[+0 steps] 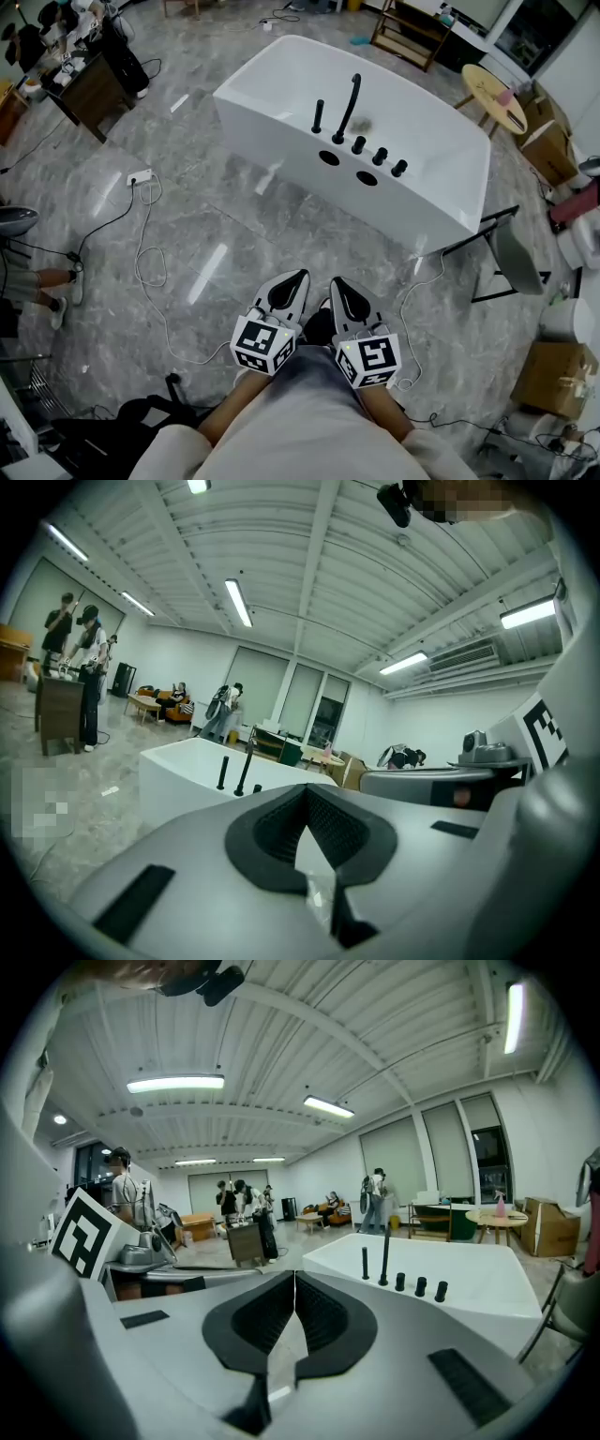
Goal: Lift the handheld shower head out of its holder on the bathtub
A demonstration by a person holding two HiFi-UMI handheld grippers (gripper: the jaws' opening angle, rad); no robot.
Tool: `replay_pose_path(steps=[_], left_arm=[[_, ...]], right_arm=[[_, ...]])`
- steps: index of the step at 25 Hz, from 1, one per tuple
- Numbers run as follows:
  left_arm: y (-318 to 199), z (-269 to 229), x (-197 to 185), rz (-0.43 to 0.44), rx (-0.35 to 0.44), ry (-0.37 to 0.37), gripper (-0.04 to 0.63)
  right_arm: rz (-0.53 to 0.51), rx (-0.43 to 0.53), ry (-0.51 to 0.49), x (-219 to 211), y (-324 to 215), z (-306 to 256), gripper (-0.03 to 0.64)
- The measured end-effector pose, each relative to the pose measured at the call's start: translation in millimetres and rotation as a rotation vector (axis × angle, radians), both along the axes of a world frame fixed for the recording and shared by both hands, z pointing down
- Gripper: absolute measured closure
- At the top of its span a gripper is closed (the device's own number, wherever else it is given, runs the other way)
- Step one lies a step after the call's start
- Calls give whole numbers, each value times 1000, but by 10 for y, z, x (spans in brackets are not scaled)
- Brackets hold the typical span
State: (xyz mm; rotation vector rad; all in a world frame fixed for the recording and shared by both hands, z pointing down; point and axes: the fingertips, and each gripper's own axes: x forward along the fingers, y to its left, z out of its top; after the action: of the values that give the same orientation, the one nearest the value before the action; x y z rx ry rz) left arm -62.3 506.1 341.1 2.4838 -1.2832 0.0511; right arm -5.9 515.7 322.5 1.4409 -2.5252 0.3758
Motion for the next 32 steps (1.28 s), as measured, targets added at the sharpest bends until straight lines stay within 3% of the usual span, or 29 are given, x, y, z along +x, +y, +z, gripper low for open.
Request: replay_pose_path(steps=[10,17,26,32], left_arm=[[-598,-107,-56,-86,87,-50,589],[-1193,-10,23,-149,49,-91,589],[-1941,172,499,-95,-8,-51,589],[-2386,164,617,-91,-9,-65,589]], right_arm=[[-28,13,-34,-86,-560,19,598],[-28,1,-31,74,-1132,38,597],[-44,-34,-32,399,-1925,172,597],[-75,-32,-49,435,-2380,159,597]])
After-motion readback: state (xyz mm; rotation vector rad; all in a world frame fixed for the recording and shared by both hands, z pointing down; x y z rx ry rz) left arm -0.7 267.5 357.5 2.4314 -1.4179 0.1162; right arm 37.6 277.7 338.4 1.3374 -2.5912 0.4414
